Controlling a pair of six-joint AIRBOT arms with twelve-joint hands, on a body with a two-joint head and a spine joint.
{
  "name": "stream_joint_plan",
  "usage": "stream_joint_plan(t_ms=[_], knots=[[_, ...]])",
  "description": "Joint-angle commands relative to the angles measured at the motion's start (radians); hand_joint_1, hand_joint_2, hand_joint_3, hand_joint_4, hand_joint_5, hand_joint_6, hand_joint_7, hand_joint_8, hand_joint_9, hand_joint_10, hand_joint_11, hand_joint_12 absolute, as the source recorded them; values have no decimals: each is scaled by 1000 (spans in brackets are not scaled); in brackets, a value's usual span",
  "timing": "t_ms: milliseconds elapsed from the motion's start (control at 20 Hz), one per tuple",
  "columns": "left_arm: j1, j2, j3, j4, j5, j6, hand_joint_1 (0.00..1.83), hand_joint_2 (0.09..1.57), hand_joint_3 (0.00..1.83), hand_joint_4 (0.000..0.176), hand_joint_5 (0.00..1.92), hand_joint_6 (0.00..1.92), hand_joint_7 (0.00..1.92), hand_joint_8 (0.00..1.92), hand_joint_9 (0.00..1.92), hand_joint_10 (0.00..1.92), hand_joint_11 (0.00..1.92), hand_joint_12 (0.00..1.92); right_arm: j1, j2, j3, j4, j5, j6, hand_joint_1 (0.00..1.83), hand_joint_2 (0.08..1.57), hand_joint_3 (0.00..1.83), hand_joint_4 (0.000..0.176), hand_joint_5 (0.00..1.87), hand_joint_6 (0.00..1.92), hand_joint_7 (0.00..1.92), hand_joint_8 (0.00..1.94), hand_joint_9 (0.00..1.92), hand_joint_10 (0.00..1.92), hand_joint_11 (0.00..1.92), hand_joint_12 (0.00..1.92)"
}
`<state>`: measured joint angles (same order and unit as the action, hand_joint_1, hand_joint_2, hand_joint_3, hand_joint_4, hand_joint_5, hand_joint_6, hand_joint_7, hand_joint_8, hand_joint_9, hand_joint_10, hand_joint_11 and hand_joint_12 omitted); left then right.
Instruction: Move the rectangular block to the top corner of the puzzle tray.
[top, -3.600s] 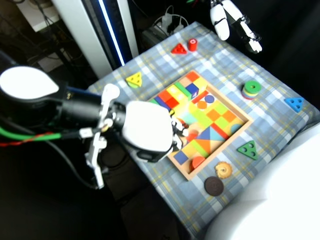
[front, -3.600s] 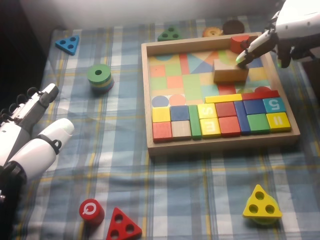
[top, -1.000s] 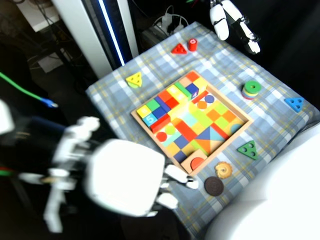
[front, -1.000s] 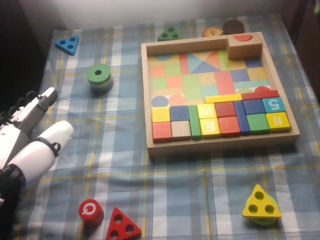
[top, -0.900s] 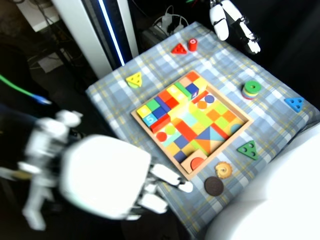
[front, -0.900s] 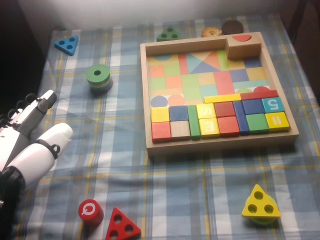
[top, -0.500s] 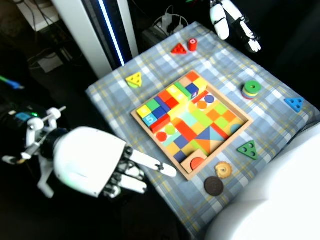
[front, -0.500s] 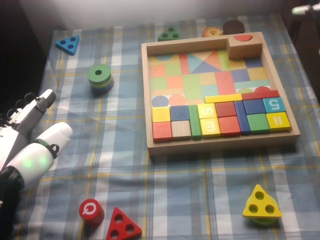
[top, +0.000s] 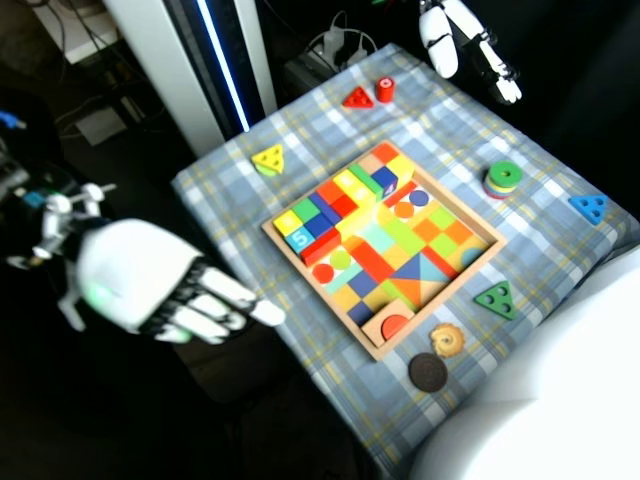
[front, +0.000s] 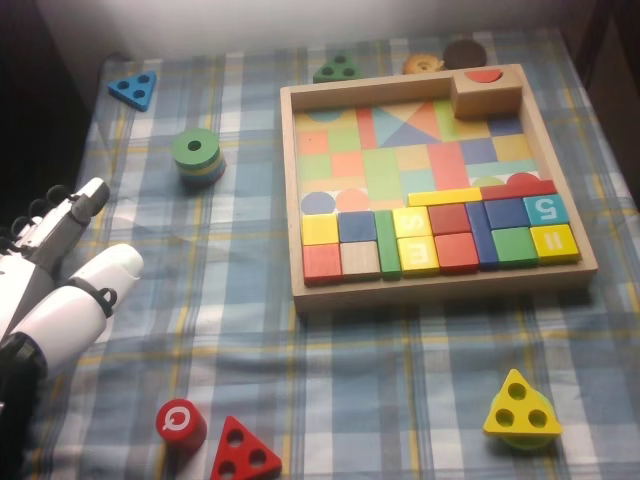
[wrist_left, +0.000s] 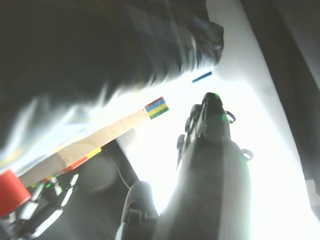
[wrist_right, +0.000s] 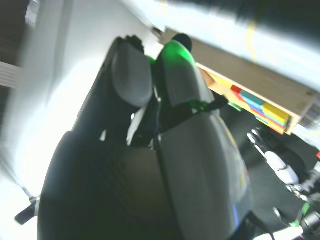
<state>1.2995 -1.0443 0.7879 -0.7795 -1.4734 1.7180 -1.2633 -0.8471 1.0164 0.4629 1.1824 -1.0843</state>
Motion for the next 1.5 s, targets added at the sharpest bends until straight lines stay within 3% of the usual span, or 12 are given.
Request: stream_joint_plan(t_ms=[0, 150, 200, 250, 300, 400, 550, 700, 850, 900, 1050, 1450], knots=[[-8, 1, 1, 35, -115, -9, 0, 1386, 6, 77, 159, 0, 125, 1, 107, 7, 8, 10, -23, 12, -26, 32, 213, -53, 1612, 1236, 1, 0, 484, 13, 1294, 1941, 1473, 1921, 1368, 1921], [-14, -3, 4, 34, -109, -9, 0, 1380, 1, 87, 162, 1, 122, 1, 103, 4, 3, 15, -99, 23, -106, 101, 334, -117, 1355, 1243, 3, 0, 422, 2, 1203, 1941, 1435, 1921, 1421, 1921], [-14, -3, 3, 35, -110, -9, 0, 1377, 0, 85, 160, 0, 122, 1, 103, 4, 2, 16, -108, 19, -115, 109, 355, -117, 1009, 1320, 18, 0, 312, 8, 753, 1477, 855, 1721, 718, 1887], [-14, -3, 3, 35, -111, -9, 0, 1376, 0, 85, 164, 2, 124, 2, 105, 5, 2, 17, -109, 15, -124, 110, 369, -120, 575, 1382, 20, 0, 243, 1, 542, 796, 471, 1145, 216, 1693], [-14, -7, 3, 35, -111, -9, 0, 1375, 0, 82, 167, 2, 114, 0, 91, 2, 0, 3, -109, 14, -137, 110, 384, -133, 305, 1368, 5, 0, 209, 0, 437, 307, 362, 612, 42, 1433], [-14, -8, 4, 35, -111, -9, 0, 1383, 2, 81, 167, 2, 106, 0, 79, 3, 0, 0, -109, 12, -165, 113, 407, -190, 17, 1331, 0, 0, 163, 6, 291, 20, 218, 144, 1, 1070], [-16, -12, 5, 35, -112, -12, 0, 1379, 0, 79, 169, 1, 116, 3, 99, 10, 10, 6, -109, 10, -226, 135, 443, -348, 0, 1254, 0, 0, 199, 1, 183, 8, 127, 16, 0, 525], [-16, -13, 6, 31, -117, -13, 0, 1385, 3, 65, 177, 6, 113, 1, 93, 6, 2, 4, -114, -6, -251, 148, 479, -361, 0, 1180, 0, 0, 220, 2, 150, 2, 108, 1, 0, 370], [-23, -14, 11, 33, -122, -17, 0, 1362, 0, 67, 180, 5, 128, 6, 108, 11, 15, 12, -141, -18, -293, 150, 532, -372, 0, 1118, 0, 57, 244, 1, 174, 2, 141, 5, 0, 451], [-24, -17, 12, 32, -127, -17, 0, 1353, 0, 79, 169, 0, 136, 7, 121, 15, 21, 17, -158, -25, -311, 197, 579, -377, 0, 1127, 0, 0, 273, 3, 209, 5, 161, 5, 0, 394], [-22, -20, 12, 26, -137, -17, 0, 1350, 0, 113, 131, 0, 110, 0, 95, 2, 0, 2, -157, -37, -311, 231, 579, -378, 0, 1126, 0, 0, 249, 1, 181, 4, 115, 4, 0, 245], [-17, -29, 16, 19, -134, -17, 0, 1373, 2, 85, 194, 16, 133, 8, 110, 12, 21, 10, -126, -102, -281, 241, 579, -378, 0, 1104, 0, 3, 304, 2, 236, 4, 174, 0, 0, 606]])
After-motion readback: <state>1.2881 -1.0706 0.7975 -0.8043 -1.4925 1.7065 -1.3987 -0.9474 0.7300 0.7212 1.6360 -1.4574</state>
